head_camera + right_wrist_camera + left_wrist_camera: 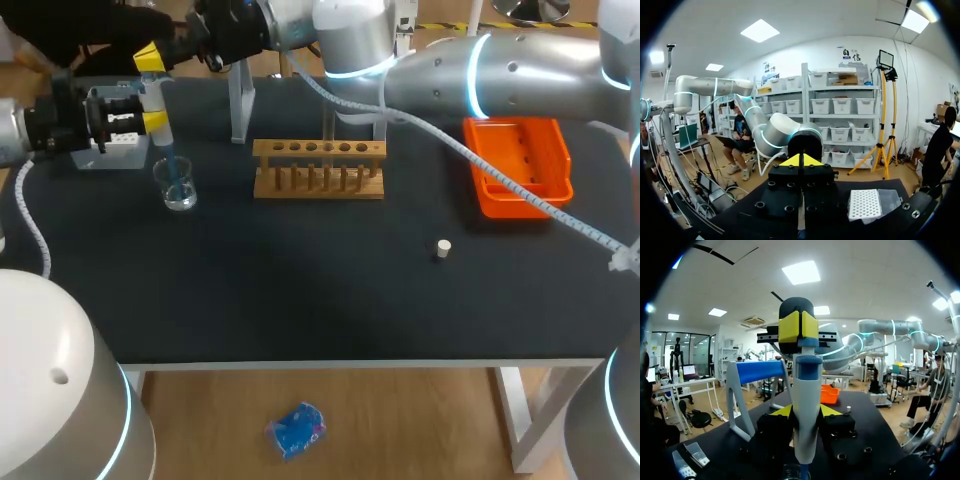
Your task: Invert the test tube, pick up the pipette, mount the tip to pipette, aspirate from beaker and dispense into the tube, eject the tip, return the pipette, and cap with the stopper.
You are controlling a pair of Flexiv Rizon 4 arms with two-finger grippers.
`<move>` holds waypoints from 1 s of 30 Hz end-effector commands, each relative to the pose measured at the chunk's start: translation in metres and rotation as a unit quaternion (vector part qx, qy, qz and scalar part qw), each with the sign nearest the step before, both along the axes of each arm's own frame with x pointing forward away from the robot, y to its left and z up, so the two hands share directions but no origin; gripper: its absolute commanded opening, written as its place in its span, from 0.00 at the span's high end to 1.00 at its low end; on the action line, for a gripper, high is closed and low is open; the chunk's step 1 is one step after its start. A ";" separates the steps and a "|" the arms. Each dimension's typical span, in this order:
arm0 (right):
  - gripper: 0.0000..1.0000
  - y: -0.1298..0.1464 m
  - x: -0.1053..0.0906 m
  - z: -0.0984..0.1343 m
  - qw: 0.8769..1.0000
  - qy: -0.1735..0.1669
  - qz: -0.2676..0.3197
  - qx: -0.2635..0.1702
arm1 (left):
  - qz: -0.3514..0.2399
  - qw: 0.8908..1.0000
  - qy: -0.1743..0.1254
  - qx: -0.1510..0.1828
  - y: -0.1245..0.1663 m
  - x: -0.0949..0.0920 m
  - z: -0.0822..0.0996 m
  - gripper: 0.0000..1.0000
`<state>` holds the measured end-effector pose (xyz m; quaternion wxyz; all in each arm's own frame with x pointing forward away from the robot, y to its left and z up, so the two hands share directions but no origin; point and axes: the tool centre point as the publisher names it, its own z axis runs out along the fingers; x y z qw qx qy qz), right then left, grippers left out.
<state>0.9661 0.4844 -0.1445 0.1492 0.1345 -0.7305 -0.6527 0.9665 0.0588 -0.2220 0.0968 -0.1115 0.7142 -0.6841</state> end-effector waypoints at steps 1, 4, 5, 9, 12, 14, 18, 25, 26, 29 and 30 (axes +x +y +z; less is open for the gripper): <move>1.00 0.000 -0.001 -0.007 1.000 0.001 -0.001 0.000 | 0.001 1.000 -0.001 0.000 0.000 0.001 0.004 1.00; 1.00 0.000 -0.002 -0.008 1.000 0.004 -0.002 0.001 | 0.001 1.000 -0.001 0.000 0.000 0.001 0.004 1.00; 1.00 0.000 -0.002 -0.009 1.000 0.004 -0.002 0.001 | 0.001 1.000 -0.001 0.000 0.000 0.001 0.004 1.00; 1.00 -0.001 -0.003 -0.011 1.000 0.007 -0.004 0.001 | 0.001 1.000 -0.001 0.000 0.000 0.001 0.004 1.00; 1.00 -0.001 -0.004 -0.012 1.000 0.009 -0.004 0.001 | 0.001 1.000 -0.001 0.000 0.000 0.001 0.004 1.00; 1.00 -0.001 -0.004 -0.013 1.000 0.009 -0.005 0.001 | 0.001 1.000 -0.001 0.000 0.000 0.001 0.004 1.00; 1.00 -0.001 -0.004 -0.013 1.000 0.010 -0.005 0.001 | 0.001 1.000 -0.001 0.000 0.000 0.001 0.004 1.00; 1.00 0.001 -0.003 0.000 1.000 -0.003 -0.002 0.007 | 0.001 1.000 -0.001 0.000 0.000 0.001 0.004 1.00; 1.00 0.001 -0.002 0.003 1.000 -0.006 -0.001 0.007 | 0.001 1.000 -0.001 0.000 0.000 0.001 0.004 1.00; 1.00 0.001 -0.001 0.009 1.000 -0.013 -0.001 0.008 | 0.001 1.000 -0.001 0.000 0.000 0.001 0.004 1.00; 1.00 0.001 -0.001 0.011 1.000 -0.015 0.000 0.008 | 0.001 1.000 -0.001 0.000 0.000 0.001 0.004 1.00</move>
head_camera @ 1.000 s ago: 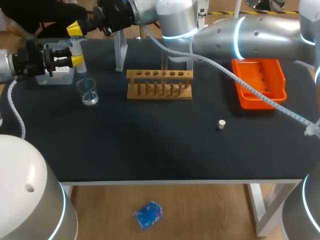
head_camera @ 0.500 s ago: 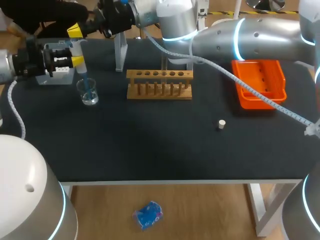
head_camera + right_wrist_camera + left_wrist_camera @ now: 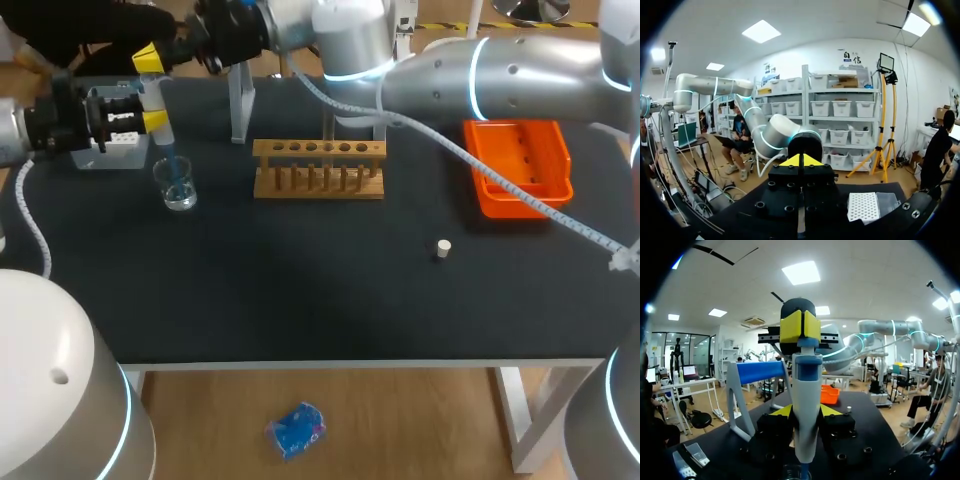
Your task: Invert the test tube, pick up the pipette, mount the tip to pipette, aspirate from beaker and dispense into the tube, eject the tip, return the pipette, and cap with the stopper.
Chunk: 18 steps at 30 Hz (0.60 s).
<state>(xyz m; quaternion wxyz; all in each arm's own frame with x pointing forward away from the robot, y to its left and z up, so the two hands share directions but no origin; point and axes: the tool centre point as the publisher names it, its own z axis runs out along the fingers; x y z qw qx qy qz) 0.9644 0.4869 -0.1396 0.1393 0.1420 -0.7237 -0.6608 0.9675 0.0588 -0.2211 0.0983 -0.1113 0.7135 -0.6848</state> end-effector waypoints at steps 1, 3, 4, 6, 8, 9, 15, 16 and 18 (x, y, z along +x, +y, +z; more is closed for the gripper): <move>1.00 -0.002 0.001 0.008 1.000 -0.007 0.001 -0.005 | 0.000 1.000 0.001 0.001 0.000 0.000 0.003 1.00; 1.00 -0.002 0.001 0.011 1.000 -0.010 0.001 -0.003 | 0.000 1.000 0.001 0.001 0.000 0.000 0.003 1.00; 1.00 -0.003 0.001 0.013 1.000 -0.011 0.001 -0.002 | 0.000 1.000 0.001 0.001 0.000 0.000 0.003 1.00; 1.00 -0.003 0.002 0.016 1.000 -0.016 0.001 -0.001 | 0.000 1.000 0.001 0.001 0.000 0.000 0.003 1.00; 1.00 -0.003 0.001 0.020 1.000 -0.021 0.001 0.001 | 0.000 1.000 0.001 0.001 0.000 0.000 0.003 1.00; 1.00 -0.003 0.001 0.022 1.000 -0.023 0.002 0.002 | 0.000 1.000 0.001 0.001 0.000 0.000 0.003 1.00; 1.00 -0.006 -0.001 0.035 0.999 -0.036 0.001 0.005 | 0.000 1.000 0.001 0.001 0.000 0.000 0.003 1.00; 1.00 -0.007 -0.001 0.038 0.999 -0.037 0.001 0.004 | 0.000 1.000 0.001 0.001 0.000 0.000 0.003 1.00; 1.00 -0.010 -0.003 0.042 0.999 -0.039 -0.001 0.002 | 0.000 1.000 0.001 0.001 0.000 0.000 0.003 1.00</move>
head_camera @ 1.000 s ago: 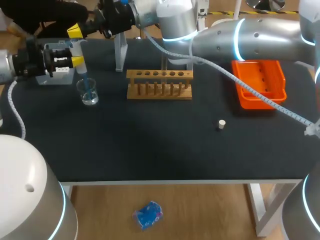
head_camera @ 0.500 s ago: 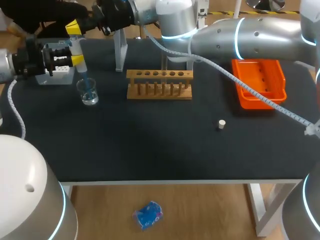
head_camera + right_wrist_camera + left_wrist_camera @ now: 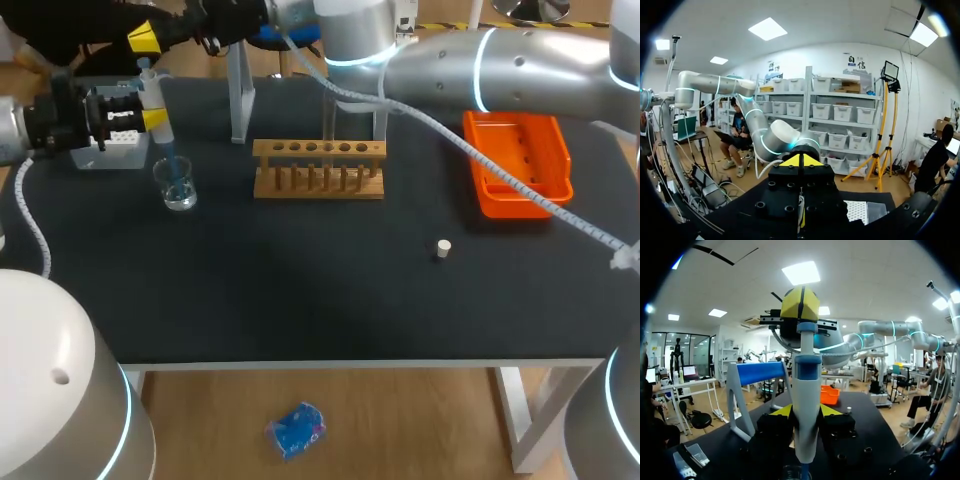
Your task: Invert the test tube, pick up the pipette, mount the tip to pipette, aspirate from beaker and dispense into the tube, eject the tip, return the pipette, and cap with the stopper.
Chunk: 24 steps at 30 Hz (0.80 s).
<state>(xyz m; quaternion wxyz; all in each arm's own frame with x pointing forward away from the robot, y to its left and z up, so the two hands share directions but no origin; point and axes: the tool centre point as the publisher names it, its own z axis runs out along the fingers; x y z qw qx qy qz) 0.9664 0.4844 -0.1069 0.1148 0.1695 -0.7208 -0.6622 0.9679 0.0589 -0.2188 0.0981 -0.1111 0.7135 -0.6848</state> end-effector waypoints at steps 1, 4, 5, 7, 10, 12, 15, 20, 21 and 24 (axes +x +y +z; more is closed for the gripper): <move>0.96 -0.009 -0.006 0.012 1.000 -0.004 -0.006 -0.009 | 0.000 1.000 0.001 0.001 0.000 0.000 0.001 1.00; 0.00 -0.015 -0.009 0.016 1.000 -0.006 -0.012 -0.028 | 0.000 1.000 0.001 0.001 0.000 0.000 0.001 1.00; 0.00 -0.017 -0.010 0.016 0.999 -0.005 -0.014 -0.030 | 0.000 1.000 0.001 0.001 0.000 0.000 0.001 1.00; 0.00 -0.023 -0.013 0.018 0.999 -0.009 -0.022 -0.044 | 0.000 1.000 0.001 0.001 0.000 0.000 0.001 1.00; 0.00 -0.034 -0.019 0.020 0.997 -0.014 -0.035 -0.062 | 0.000 1.000 0.001 0.001 0.000 0.000 0.001 1.00; 0.00 -0.044 -0.023 0.021 0.996 -0.019 -0.046 -0.078 | 0.000 1.000 0.001 0.001 0.000 0.000 0.001 1.00; 0.00 -0.059 -0.031 0.021 0.993 -0.021 -0.061 -0.096 | 0.000 1.000 0.001 0.001 0.000 0.000 0.001 1.00; 0.00 -0.091 -0.050 0.016 0.988 -0.014 -0.089 -0.124 | 0.000 1.000 0.001 0.001 0.000 0.000 0.001 1.00; 0.00 -0.096 -0.053 0.016 0.987 -0.015 -0.093 -0.127 | 0.000 1.000 0.001 0.001 0.000 0.000 0.001 1.00; 0.00 -0.118 -0.065 0.010 0.984 -0.007 -0.114 -0.135 | 0.000 1.000 0.001 0.001 0.000 0.000 0.001 1.00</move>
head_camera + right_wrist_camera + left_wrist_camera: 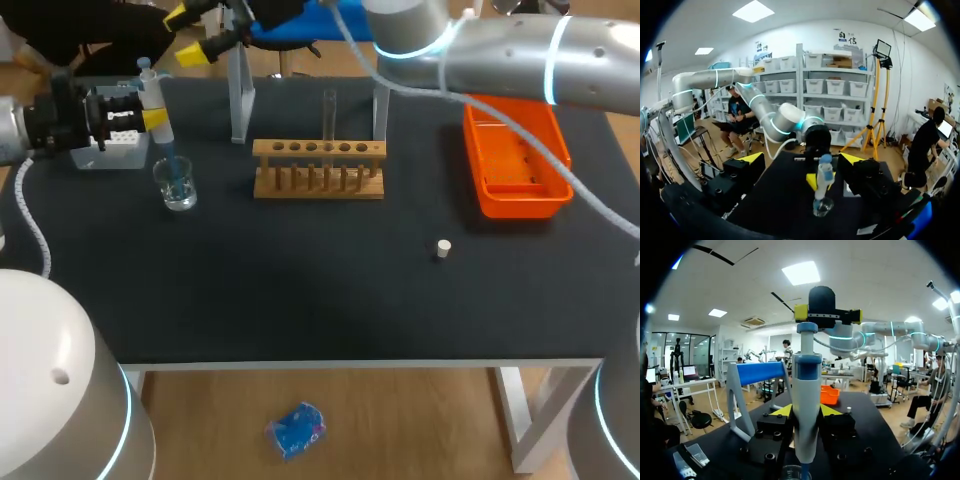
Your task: Invert the test tube, pick up the pipette, mount the tip to pipette, aspirate from beaker and dispense into the tube, eject the tip, return the pipette, and cap with the stopper.
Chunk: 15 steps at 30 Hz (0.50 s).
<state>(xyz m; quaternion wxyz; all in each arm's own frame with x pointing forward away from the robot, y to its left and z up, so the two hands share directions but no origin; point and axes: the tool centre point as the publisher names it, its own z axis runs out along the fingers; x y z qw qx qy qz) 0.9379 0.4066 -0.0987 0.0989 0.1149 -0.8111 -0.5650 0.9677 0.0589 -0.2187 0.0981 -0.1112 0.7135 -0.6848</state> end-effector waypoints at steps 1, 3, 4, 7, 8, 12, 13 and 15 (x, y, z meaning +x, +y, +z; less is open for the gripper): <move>0.00 -0.048 -0.041 0.000 0.998 -0.010 -0.065 -0.006 | 0.000 1.000 0.001 0.001 0.000 0.000 0.001 1.00; 0.00 -0.061 -0.049 -0.006 0.997 -0.007 -0.079 -0.017 | 0.000 1.000 0.001 0.001 0.000 0.000 0.001 1.00; 0.00 -0.067 -0.053 -0.009 0.996 -0.006 -0.083 -0.021 | 0.000 1.000 0.001 0.001 0.000 0.000 0.001 1.00; 0.00 -0.085 -0.063 -0.019 0.995 -0.001 -0.100 -0.030 | 0.000 1.000 0.001 0.001 0.000 0.000 0.001 1.00; 0.00 -0.090 -0.066 -0.022 0.994 -0.001 -0.103 -0.031 | 0.000 1.000 0.001 0.001 0.000 0.000 0.001 1.00; 0.00 -0.095 -0.070 -0.026 0.995 0.001 -0.100 -0.031 | 0.000 1.000 0.001 0.001 0.000 0.000 0.001 1.00; 0.00 -0.095 -0.070 -0.026 0.995 0.001 -0.100 -0.031 | 0.000 1.000 0.001 0.001 0.000 0.000 0.001 1.00; 0.00 -0.095 -0.070 -0.026 0.995 0.001 -0.100 -0.031 | 0.000 1.000 0.001 0.001 0.000 0.000 0.001 1.00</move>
